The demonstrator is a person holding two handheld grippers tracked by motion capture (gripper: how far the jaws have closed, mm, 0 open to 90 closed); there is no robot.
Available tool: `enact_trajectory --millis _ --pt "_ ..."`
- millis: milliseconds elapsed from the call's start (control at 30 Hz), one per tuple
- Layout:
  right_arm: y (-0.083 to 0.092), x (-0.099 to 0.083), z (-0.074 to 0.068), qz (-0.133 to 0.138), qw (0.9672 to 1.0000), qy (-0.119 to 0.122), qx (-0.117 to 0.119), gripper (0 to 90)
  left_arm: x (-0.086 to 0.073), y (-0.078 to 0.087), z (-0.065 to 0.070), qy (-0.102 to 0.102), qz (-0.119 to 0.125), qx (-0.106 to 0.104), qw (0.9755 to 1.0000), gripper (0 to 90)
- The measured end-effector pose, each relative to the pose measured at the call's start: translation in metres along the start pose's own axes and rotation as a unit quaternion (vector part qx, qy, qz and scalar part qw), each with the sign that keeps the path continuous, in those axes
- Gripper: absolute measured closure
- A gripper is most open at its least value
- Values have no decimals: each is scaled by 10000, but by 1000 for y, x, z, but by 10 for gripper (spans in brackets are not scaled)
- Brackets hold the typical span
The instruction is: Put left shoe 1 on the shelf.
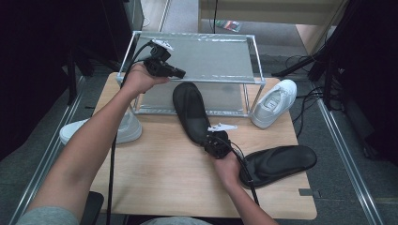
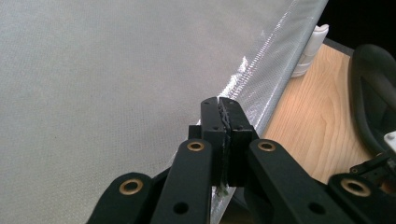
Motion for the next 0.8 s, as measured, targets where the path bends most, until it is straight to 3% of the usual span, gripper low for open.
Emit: enact_trajectory --millis 500,800 --pt "-29 27 -6 -75 9999 58 107 900 0 0 0 -1 12 18 10000 900" --pt "-35 52 -6 118 9997 78 193 900 0 0 1 24 29 13 10000 900"
Point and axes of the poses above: each handheld gripper's, and its own axes: y roughly backward along the jaws, x roughly out of its top, z roughly to its right, the point moved 6 cm from there along -y, roughly forward along the jaws, and after that the axes turned 3 degrees about x, right-handed, at the moved point
